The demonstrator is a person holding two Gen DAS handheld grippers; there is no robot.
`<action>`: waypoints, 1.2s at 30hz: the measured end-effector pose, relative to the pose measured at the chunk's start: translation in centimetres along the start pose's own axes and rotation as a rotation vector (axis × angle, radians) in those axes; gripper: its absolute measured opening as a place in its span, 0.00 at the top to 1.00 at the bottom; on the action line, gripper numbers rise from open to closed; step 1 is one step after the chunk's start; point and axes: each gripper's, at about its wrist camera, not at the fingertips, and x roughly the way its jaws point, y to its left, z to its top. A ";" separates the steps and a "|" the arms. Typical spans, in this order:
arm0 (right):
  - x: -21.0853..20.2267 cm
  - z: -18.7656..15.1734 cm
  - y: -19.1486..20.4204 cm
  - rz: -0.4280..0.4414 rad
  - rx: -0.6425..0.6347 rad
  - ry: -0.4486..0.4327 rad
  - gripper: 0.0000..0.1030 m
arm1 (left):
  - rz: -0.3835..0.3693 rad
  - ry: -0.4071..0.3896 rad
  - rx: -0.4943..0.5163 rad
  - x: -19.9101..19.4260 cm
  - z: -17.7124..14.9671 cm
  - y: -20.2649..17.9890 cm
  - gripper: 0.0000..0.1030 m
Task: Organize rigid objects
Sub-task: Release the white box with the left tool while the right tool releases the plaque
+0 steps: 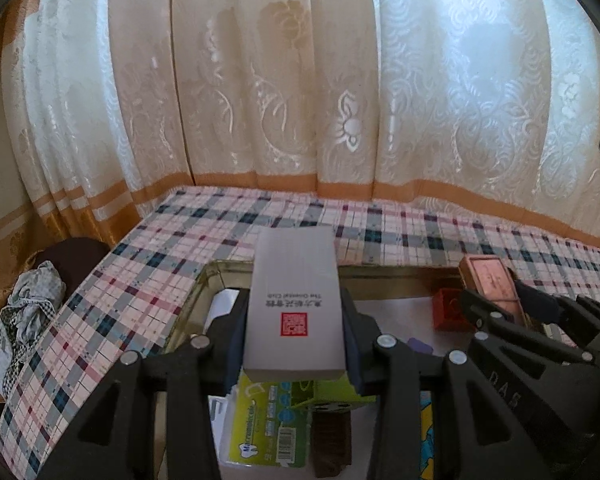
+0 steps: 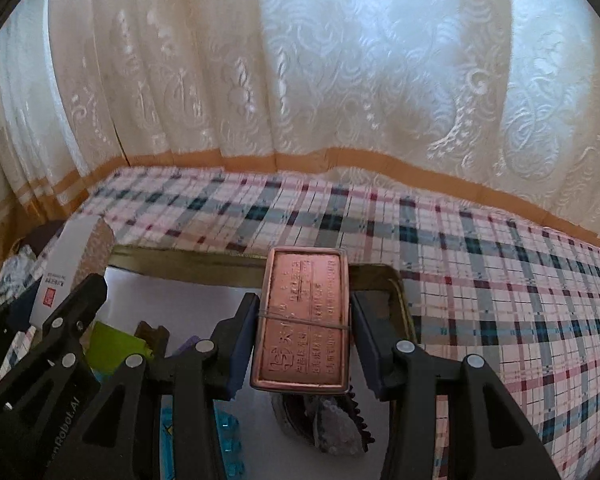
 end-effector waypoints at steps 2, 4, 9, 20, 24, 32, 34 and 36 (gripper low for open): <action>0.7 0.2 0.1 0.016 -0.004 0.046 0.52 | -0.006 0.029 0.008 0.5 0.2 0.0 0.61; 1.4 0.3 -0.1 0.056 0.010 0.099 0.53 | -0.016 0.068 0.014 1.2 0.3 0.1 0.61; 2.0 1.0 0.0 0.091 0.015 0.153 0.53 | -0.022 0.148 0.017 2.9 0.1 0.3 0.61; 2.6 1.1 0.3 0.179 0.017 0.158 0.53 | -0.068 0.260 -0.048 4.8 -0.3 1.0 0.46; 2.6 1.0 -0.7 0.252 0.075 0.170 0.52 | -0.009 0.211 -0.040 3.9 -0.3 1.2 0.26; 0.9 0.4 -1.3 0.231 0.083 0.128 0.30 | 0.007 0.190 -0.030 2.6 -0.5 1.0 0.03; 0.4 0.3 -1.5 0.213 0.082 0.114 0.29 | 0.017 0.182 -0.007 2.2 -0.4 0.5 0.02; 0.1 0.0 -1.8 0.199 0.094 0.106 0.29 | 0.020 0.182 0.012 2.1 -0.4 0.1 0.02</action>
